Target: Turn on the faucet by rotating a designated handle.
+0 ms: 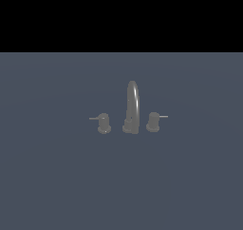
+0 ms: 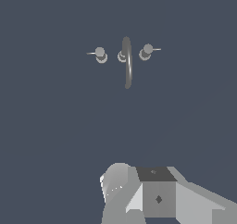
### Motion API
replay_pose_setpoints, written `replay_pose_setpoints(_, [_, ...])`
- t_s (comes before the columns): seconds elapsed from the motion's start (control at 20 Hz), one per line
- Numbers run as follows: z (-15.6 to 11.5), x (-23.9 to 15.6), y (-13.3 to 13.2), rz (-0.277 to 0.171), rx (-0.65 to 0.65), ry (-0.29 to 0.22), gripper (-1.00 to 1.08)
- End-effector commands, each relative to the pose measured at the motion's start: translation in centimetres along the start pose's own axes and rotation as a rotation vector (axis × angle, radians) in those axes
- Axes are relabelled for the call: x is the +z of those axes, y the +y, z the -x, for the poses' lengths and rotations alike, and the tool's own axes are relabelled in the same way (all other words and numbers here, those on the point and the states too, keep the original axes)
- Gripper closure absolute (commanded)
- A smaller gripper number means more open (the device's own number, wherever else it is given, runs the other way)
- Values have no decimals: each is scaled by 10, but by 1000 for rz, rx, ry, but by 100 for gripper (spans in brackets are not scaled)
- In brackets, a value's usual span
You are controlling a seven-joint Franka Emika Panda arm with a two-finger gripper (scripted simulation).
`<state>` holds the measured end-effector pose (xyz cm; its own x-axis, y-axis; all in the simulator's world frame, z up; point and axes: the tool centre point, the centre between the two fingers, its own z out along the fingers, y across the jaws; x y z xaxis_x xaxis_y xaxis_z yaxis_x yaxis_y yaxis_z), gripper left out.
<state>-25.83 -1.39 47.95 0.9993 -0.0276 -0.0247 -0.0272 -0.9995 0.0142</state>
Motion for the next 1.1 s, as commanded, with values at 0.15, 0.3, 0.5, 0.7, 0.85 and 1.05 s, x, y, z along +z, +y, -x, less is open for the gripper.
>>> replay_pose_setpoints(0.15, [0, 1, -1, 0, 5, 0, 108])
replay_pose_setpoints(0.3, [-2, 5, -4, 0, 19, 0, 108])
replay_pose_setpoints(0.5, [-4, 14, -11, -1, 53, 0, 108])
replay_pose_setpoints(0.7, [-9, 28, -21, -2, 104, 0, 108])
replay_pose_setpoints(0.85, [-14, 42, -30, -3, 153, 0, 108])
replay_pose_setpoints(1.05, [-24, 64, -46, -5, 234, 0, 108])
